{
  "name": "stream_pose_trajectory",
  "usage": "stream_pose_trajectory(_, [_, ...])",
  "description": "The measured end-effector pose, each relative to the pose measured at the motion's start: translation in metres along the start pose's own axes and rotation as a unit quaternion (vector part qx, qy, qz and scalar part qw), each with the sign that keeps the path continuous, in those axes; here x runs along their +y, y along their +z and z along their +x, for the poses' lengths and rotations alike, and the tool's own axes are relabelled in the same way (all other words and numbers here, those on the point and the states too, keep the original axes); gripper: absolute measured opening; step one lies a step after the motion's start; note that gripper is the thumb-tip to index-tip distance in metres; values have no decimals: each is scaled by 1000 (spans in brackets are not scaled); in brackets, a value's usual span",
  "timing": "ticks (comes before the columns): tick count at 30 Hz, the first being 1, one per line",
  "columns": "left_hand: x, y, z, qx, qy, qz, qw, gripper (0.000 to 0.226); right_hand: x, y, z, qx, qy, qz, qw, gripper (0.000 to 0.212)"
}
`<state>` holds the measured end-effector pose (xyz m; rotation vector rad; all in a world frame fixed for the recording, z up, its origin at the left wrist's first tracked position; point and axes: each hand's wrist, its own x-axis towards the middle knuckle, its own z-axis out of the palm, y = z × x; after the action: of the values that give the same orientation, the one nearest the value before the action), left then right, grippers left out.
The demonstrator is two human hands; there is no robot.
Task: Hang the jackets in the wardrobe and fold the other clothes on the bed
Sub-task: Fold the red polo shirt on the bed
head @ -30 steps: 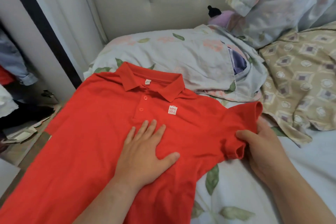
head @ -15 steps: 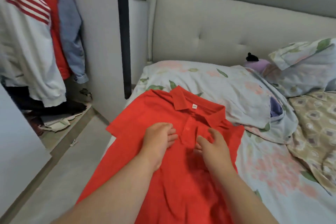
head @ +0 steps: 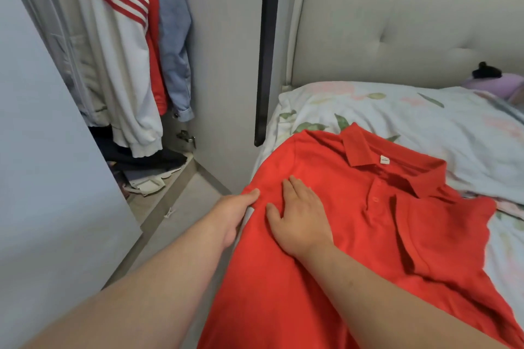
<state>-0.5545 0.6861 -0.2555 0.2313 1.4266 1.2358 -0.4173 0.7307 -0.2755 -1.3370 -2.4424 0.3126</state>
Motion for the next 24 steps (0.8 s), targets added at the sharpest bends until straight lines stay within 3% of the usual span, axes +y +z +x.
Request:
stream_pose_trajectory(2, [3,4,9,9,8,-52,999,20,1,-2,0,9,-1,21,1000,70])
stream_pose_trajectory(6, [17,5,36,163,126,-6,979,7,0,-6,-6,17,-17,38,999,67])
stream_pose_trajectory(9, [43,-4,52,257,172,-60,949,30,1,-7,-7,15,-30,32,999,66])
stream_pose_trajectory(10, [49,-7,54,278,182,-64,941,28,1,-7,-7,12,-35,23,999,66])
stream_pose_trajectory(12, [53,-7,51,230,174,-72,955,22,1,-6,-5,8,-35,8,999,66])
stream_pose_trajectory(14, [41,-4,39,72,59,-92,991,35,1,-5,-4,0,-27,0,1000,68])
stream_pose_trajectory(16, [24,0,26,-37,-22,-51,998,36,0,-5,-3,-5,-22,-1,1000,73])
stream_pose_trajectory(18, [14,4,31,-13,-16,-48,999,21,1,-4,-2,-3,-15,9,1000,79])
stream_pose_trajectory(21, [16,6,46,96,83,-116,985,10,2,-3,-2,6,-10,17,1000,74])
stream_pose_trajectory(24, [40,4,53,138,156,-125,970,29,1,-5,-4,11,-2,24,1000,70])
